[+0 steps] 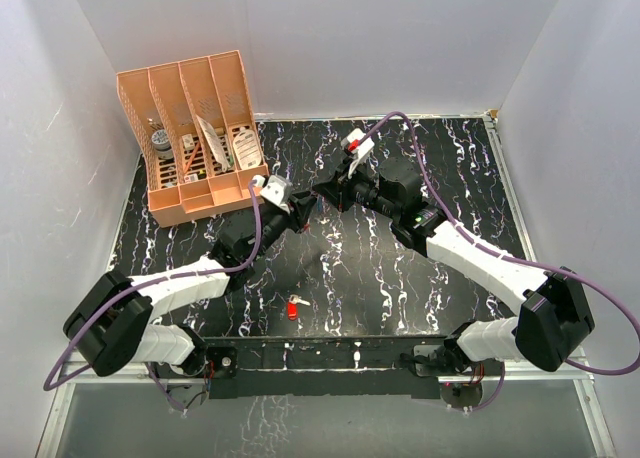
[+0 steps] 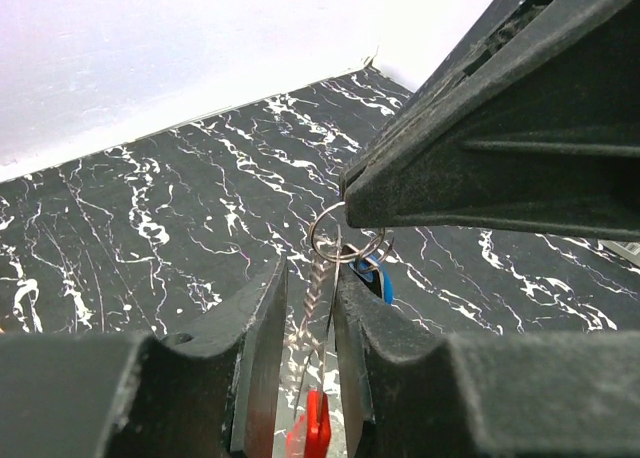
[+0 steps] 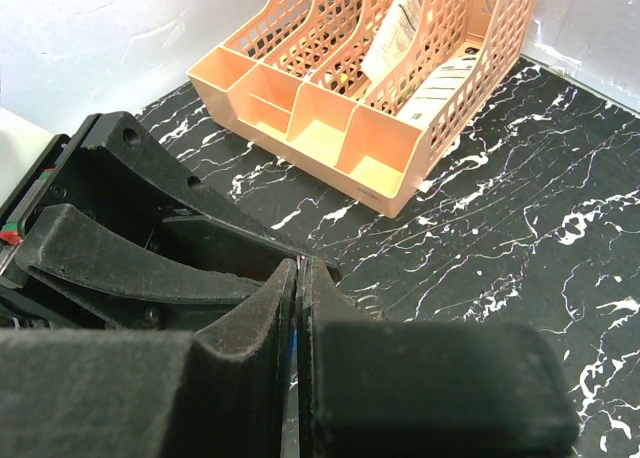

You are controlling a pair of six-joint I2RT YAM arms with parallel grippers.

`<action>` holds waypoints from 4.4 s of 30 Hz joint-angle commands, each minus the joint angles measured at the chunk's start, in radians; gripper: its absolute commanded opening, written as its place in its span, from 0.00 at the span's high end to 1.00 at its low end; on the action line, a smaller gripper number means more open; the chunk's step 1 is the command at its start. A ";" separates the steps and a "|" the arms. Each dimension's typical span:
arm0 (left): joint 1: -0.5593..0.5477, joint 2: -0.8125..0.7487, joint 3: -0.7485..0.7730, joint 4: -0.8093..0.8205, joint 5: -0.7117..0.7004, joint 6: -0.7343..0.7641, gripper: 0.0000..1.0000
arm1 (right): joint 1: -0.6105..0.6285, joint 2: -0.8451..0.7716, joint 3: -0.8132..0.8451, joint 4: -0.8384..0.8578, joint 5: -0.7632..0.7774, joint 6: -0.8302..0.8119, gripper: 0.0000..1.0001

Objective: Put the keys on the keyring

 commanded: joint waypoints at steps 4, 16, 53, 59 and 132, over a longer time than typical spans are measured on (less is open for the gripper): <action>-0.001 0.004 0.044 0.055 0.010 0.005 0.76 | -0.003 -0.029 0.023 0.063 -0.023 0.003 1.00; -0.001 0.016 0.016 0.127 0.001 0.010 1.00 | -0.003 -0.026 0.020 0.047 -0.031 0.009 1.00; -0.002 -0.097 0.014 0.042 -0.100 -0.053 1.00 | -0.003 -0.089 -0.068 -0.014 0.171 0.070 0.65; -0.001 -0.103 0.025 0.032 -0.090 -0.067 1.00 | -0.003 -0.108 -0.089 0.012 0.164 0.063 0.66; -0.001 -0.044 0.097 -0.230 0.020 0.004 0.94 | -0.003 -0.015 0.139 -0.124 0.015 -0.065 1.00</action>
